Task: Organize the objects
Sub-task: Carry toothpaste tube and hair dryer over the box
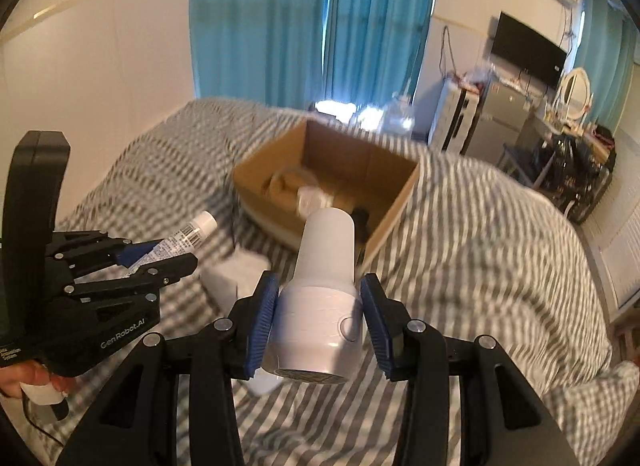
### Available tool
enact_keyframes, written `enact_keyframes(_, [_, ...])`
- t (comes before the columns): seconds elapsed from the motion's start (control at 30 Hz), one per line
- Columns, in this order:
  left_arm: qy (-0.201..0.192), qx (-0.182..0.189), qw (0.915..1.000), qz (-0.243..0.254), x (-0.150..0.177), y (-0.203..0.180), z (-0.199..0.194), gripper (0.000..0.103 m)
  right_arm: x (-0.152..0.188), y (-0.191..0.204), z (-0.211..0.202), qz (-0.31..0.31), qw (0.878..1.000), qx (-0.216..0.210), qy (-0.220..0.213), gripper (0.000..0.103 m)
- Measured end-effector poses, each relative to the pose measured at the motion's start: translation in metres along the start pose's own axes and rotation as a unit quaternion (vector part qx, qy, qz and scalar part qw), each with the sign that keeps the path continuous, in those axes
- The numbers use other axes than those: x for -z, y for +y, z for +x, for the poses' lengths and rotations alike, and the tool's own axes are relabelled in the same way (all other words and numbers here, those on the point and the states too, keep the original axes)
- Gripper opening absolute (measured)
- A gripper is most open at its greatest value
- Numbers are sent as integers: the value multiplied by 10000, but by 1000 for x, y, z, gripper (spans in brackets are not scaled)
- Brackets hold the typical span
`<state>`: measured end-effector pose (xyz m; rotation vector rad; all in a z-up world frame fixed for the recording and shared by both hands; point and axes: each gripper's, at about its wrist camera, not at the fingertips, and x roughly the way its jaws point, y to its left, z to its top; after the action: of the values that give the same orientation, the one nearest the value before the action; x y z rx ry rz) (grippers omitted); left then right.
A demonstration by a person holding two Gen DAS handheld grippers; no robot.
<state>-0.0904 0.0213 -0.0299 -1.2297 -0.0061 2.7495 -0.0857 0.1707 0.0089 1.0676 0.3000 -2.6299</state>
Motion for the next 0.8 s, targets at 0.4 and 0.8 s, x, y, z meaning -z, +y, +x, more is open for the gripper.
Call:
enact_keyframes(0.4, [-314,-159,9993,133,-104,12,23,21,-89,-34,18,172,9985,84,-517,43])
enact_keyframes(0.8, [-40,-292,9976,622,-148,15,129,21,-116,-65,141,487,9987,-71,-102,43])
